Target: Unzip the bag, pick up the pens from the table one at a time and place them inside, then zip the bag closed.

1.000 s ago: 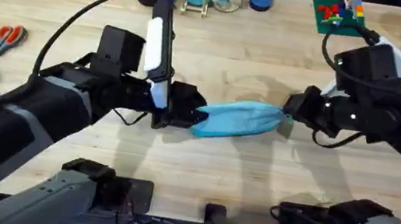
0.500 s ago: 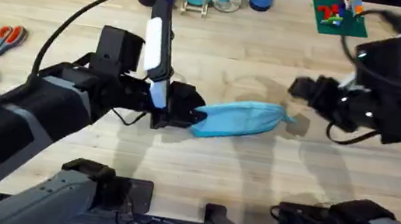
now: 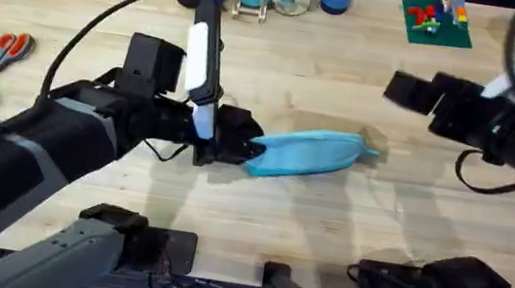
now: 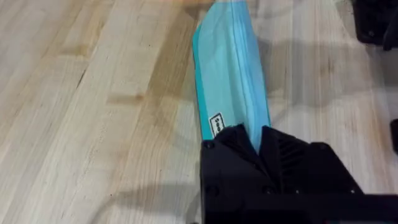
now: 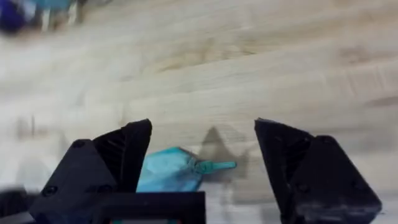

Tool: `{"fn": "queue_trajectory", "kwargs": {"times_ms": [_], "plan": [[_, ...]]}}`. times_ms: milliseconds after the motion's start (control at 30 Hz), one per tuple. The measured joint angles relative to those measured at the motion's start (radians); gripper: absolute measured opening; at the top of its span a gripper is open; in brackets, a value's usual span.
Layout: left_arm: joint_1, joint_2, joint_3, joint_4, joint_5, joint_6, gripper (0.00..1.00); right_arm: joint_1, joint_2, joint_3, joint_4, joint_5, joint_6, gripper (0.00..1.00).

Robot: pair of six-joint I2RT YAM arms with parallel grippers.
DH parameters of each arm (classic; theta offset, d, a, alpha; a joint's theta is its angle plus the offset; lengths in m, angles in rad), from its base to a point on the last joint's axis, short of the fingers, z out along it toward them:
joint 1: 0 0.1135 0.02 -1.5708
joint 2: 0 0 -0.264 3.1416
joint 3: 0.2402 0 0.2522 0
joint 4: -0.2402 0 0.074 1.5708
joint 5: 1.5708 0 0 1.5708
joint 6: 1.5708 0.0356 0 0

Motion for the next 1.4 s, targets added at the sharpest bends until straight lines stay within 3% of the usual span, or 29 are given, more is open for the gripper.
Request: {"fn": "queue_trajectory", "kwargs": {"times_ms": [167, 333, 633, 700, 833, 867, 1233, 1400], "plan": [[0.0, 0.0, 0.0, 0.0, 0.0, 0.0, 0.043, 0.0, -0.001, 0.0, -0.016, -0.124, -0.259, 0.997], [0.0, 0.0, 0.0, 0.0, 0.0, 0.0, 0.043, 0.0, -0.001, 0.0, -0.16, -0.279, -0.479, 0.997], [0.0, 0.0, 0.0, 0.0, -0.003, 0.0, 0.053, 0.0, -0.022, 0.0, -0.213, -0.37, -0.599, 0.997], [0.001, 0.0, 0.0, 0.0, -0.002, 0.002, 0.224, 0.0, -0.031, 0.0, -0.212, -0.375, -0.605, 0.997], [0.006, 0.0, 0.0, 0.001, -0.003, 0.003, 0.848, 0.0, -0.034, 0.0, -0.212, -0.381, -0.61, 0.997], [0.006, 0.0, 0.0, 0.0, -0.003, 0.0, 0.956, 0.0, -0.034, 0.0, -0.211, -0.381, -0.61, 0.997], [0.006, 0.0, 0.0, 0.0, -0.019, -0.005, 0.995, 0.0, -0.034, 0.0, -0.208, -0.385, -0.615, 0.997], [0.006, -0.035, 0.003, -0.005, -0.052, -0.082, 0.995, 0.0, -0.034, 0.0, -0.208, -0.385, -0.621, 0.997]]}}
